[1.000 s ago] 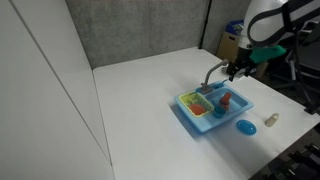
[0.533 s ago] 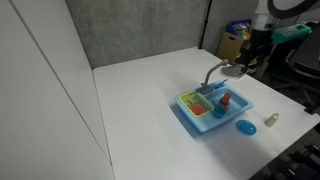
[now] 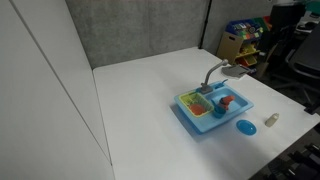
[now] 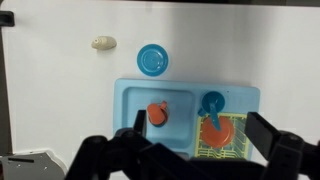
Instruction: Stack the orange cup on the blue cup in the sink
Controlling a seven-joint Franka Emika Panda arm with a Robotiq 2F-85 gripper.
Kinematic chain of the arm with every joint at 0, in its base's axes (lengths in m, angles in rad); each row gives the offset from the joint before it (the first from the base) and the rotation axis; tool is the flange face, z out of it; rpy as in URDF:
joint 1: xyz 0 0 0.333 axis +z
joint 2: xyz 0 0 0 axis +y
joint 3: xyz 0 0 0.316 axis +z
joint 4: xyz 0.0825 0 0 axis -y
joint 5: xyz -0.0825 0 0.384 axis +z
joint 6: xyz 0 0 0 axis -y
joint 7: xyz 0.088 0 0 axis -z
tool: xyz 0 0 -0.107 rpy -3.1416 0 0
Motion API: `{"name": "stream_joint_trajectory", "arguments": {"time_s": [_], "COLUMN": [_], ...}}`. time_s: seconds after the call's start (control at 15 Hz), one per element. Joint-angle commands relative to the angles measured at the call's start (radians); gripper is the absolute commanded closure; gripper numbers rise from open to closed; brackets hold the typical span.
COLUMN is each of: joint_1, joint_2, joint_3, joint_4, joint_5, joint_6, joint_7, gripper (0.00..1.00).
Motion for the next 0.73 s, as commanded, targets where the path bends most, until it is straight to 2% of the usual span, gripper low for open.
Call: {"name": "stream_joint_trajectory", "arguments": {"time_s": [0.0,0.4,0.47,0.67], "joint_1": [-0.011,-0.013,-0.012,-0.012], "joint_2": [-0.127,-0.275,-0.222,-0.263], "joint_3": [0.014,0.002,0.012,0.01], "joint_4": [-0.037,-0.061,-0.028,-0.047], "joint_5": [-0.008,0.002,0.003,0.003], "joint_6": [-0.069,-0.157,-0.15,-0.156], "joint_7": [-0.058,-0.164,-0.125,-0.137], "gripper": [0.0,0.0,0.0,0.0]}}
